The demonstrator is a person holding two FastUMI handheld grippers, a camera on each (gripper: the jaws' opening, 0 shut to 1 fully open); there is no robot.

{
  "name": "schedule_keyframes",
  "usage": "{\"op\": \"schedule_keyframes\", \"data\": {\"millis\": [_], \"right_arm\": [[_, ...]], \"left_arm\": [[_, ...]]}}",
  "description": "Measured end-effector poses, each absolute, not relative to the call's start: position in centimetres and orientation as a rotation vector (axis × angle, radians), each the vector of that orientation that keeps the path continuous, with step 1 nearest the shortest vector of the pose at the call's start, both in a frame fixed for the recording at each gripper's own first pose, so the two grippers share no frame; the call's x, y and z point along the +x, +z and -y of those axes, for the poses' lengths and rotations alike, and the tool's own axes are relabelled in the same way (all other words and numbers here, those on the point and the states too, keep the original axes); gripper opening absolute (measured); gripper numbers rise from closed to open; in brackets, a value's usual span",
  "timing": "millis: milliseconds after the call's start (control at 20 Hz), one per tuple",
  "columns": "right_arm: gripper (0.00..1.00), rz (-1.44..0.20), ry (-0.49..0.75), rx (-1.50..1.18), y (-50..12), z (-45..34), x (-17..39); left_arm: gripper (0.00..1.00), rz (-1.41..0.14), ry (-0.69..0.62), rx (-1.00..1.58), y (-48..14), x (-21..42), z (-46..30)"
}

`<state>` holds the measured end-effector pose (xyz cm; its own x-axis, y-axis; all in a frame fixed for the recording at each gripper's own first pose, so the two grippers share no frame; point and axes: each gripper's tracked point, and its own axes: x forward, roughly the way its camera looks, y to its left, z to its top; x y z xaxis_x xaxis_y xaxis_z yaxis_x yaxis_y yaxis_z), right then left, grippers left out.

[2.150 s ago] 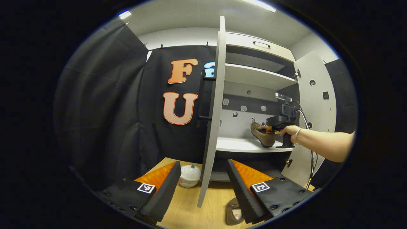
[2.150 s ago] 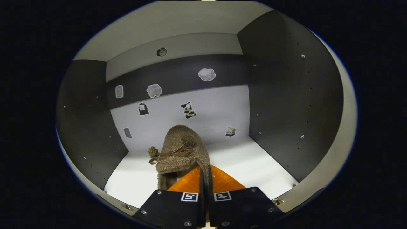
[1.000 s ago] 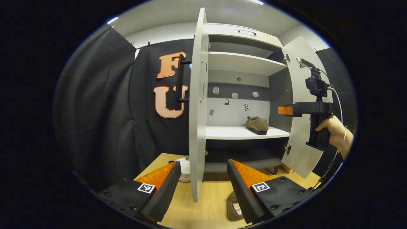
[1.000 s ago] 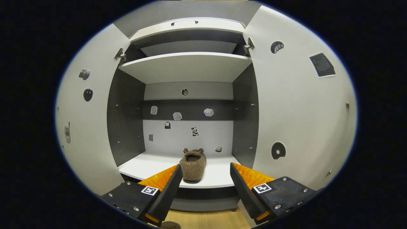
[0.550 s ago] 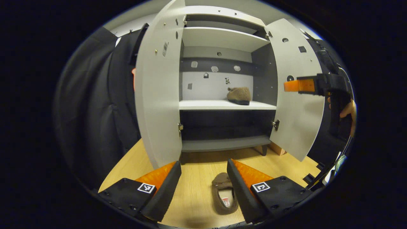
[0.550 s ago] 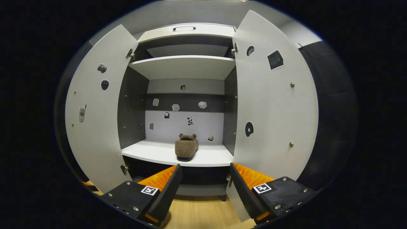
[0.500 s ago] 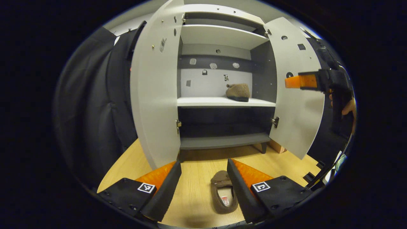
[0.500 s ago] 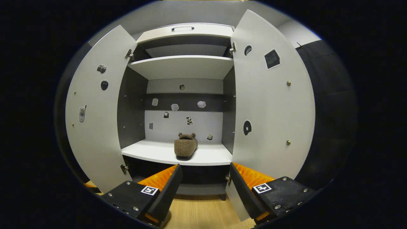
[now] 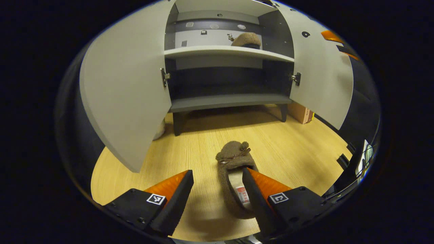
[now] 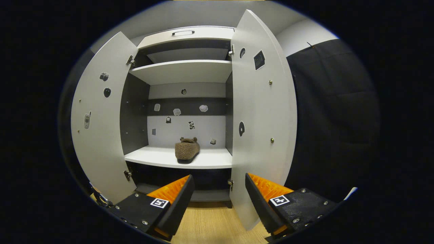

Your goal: Grab one shoe with the right hand and put it into the shoe cabinet, grab the other shoe with the left hand and put it into the shoe cabinet; then close the right door with the right hand and the left door with the left hand.

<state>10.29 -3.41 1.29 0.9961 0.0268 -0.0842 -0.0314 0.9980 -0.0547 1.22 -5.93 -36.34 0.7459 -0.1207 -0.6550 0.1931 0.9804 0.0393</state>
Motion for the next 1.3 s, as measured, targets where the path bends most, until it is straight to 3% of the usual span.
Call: {"op": "schedule_keyframes", "data": {"millis": [300,400,500,550,650,750,900,1250,1300], "right_arm": [[0.92,-0.097,0.026,-0.049,0.9,4.6,9.7],[0.93,-0.093,0.034,-0.052,1.0,4.7,9.7],[0.93,-0.087,0.043,-0.058,1.2,4.5,9.6],[0.93,-0.086,0.048,-0.059,1.2,4.4,9.5],[0.93,-0.085,0.058,-0.058,1.3,4.2,9.6],[0.93,-0.086,0.07,-0.052,1.2,3.9,9.7],[0.93,-0.084,0.084,-0.051,1.1,3.6,9.8],[0.93,-0.098,0.128,-0.017,-0.5,1.9,10.4],[0.88,-0.103,0.138,-0.006,-0.9,1.6,10.5]], "left_arm": [[0.96,-0.861,-0.169,0.063,-41.2,1.3,5.6],[0.86,-0.878,-0.184,0.044,-42.3,1.5,5.9],[0.73,-0.903,-0.214,-0.01,-42.8,1.5,7.2],[0.54,-0.932,-0.218,-0.012,-42.9,1.3,7.4],[0.36,-0.982,-0.189,0.027,-42.8,1.7,6.7],[0.09,-1.006,-0.172,0.01,-42.8,2.4,6.4],[0.07,-1.046,-0.158,-0.013,-40.6,1.0,6.2],[0.07,-0.972,-0.177,-0.073,-29.8,1.2,6.4],[0.07,-0.958,-0.174,-0.075,-28.3,1.4,6.3]]}}
